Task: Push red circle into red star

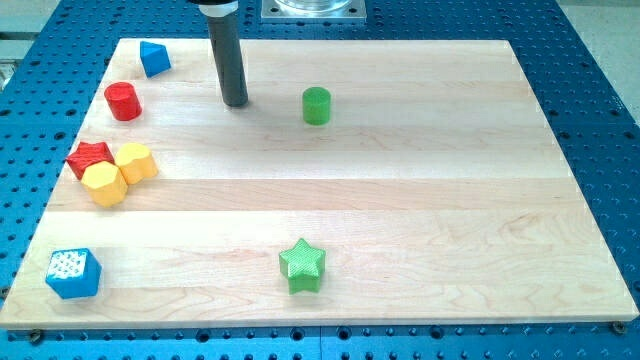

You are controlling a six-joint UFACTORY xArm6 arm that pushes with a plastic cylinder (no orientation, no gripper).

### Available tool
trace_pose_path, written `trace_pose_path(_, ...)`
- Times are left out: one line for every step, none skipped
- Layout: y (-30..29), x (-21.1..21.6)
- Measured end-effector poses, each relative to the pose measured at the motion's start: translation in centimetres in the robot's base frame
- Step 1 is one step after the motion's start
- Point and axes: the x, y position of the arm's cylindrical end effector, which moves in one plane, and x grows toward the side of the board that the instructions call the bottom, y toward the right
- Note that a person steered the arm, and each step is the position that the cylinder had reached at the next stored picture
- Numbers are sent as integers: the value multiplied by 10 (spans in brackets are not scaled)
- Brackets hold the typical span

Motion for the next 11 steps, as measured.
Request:
trace_pose_path(-15, -17)
trace_pose_path(-42, -17)
trace_pose_path(-57, -27)
trace_pose_path(-71, -44)
trace_pose_path(-117, -27)
trace_pose_path(-138, 5)
trace_pose_path(-141, 12)
trace_pose_path(-146, -3)
trace_pose_path(-156, 23)
trace_pose_path(-119, 68)
trace_pose_path(-97, 71)
